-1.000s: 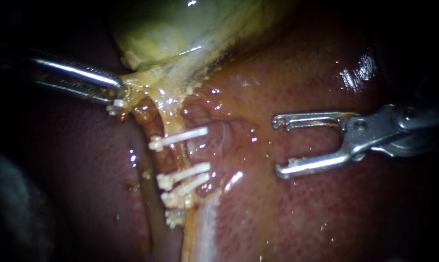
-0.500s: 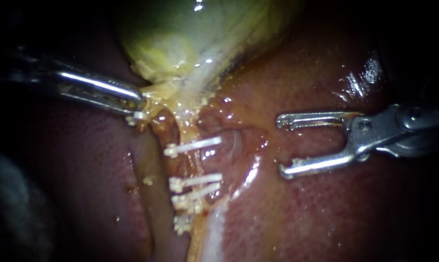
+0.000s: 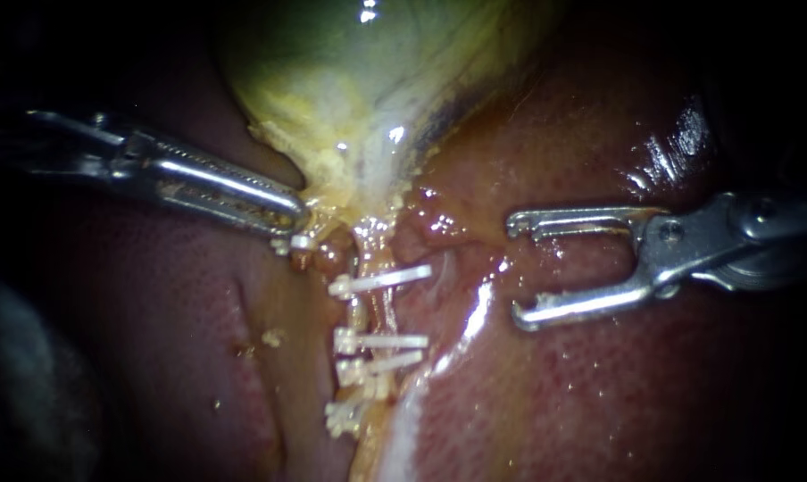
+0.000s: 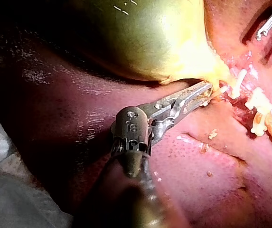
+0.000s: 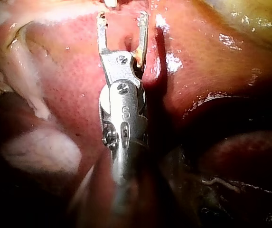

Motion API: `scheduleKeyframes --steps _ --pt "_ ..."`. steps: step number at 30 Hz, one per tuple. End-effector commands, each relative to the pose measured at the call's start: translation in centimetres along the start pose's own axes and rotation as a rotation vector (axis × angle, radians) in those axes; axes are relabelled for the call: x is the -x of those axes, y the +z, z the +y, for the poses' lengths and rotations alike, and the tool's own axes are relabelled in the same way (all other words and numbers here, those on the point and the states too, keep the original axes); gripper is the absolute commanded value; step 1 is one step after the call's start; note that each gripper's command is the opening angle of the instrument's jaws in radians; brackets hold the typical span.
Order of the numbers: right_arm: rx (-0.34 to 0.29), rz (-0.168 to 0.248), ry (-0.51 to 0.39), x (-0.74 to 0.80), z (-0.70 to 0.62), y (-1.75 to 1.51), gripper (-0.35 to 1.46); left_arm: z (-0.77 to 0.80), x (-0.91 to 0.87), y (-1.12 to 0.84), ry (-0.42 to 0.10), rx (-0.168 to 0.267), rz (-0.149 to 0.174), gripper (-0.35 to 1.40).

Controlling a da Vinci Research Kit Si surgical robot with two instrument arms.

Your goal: Going back third clip right tube

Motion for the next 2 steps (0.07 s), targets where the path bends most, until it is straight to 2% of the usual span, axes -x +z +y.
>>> scheduleKeyframes --steps 1,2 --pt "0.001 0.0 0.0 0.0 0.0 0.02 0.5 0.0 -0.01 -0.02 0.0 0.002 -0.001 -0.35" --pt "0.002 0.0 0.0 0.01 0.0 0.04 0.5 0.0 -0.01 -0.03 0.0 0.003 -0.001 -0.35"
